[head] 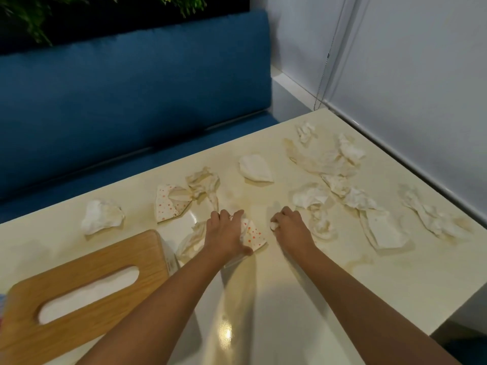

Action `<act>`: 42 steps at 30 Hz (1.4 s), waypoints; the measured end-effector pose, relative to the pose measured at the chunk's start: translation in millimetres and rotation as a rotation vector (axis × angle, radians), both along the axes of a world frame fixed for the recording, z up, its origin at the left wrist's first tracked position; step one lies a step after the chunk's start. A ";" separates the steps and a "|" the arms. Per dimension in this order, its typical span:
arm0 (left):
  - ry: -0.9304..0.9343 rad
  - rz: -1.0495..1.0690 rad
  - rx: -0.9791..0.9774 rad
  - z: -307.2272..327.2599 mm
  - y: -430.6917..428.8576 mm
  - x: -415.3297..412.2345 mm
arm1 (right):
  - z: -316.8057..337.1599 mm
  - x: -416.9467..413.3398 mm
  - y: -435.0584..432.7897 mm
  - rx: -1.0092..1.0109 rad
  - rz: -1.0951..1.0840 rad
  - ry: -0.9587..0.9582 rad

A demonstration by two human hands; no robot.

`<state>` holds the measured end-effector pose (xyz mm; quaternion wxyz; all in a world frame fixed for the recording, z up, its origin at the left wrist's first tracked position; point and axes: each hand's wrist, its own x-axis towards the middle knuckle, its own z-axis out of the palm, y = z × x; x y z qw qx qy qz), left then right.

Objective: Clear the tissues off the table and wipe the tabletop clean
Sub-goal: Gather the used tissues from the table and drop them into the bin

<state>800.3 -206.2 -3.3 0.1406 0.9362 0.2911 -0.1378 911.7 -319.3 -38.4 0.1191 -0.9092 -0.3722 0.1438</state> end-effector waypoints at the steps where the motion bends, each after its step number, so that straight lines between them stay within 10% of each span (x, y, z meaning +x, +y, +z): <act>1: -0.023 0.000 -0.001 0.4 0.2 -0.4 | -3.0 -3.0 -1.3 0.030 -0.007 -0.006; 13: -0.250 0.051 -0.248 15.4 -10.6 -4.9 | 26.2 9.7 -46.9 0.509 -0.311 -0.025; 20: -0.287 0.108 -0.291 25.0 -19.8 -0.5 | 0.5 41.3 -57.0 -0.055 -0.207 0.018; 42: -0.398 -0.128 -0.405 47.8 -60.9 -59.5 | 108.0 -77.3 -140.8 0.865 -0.699 0.082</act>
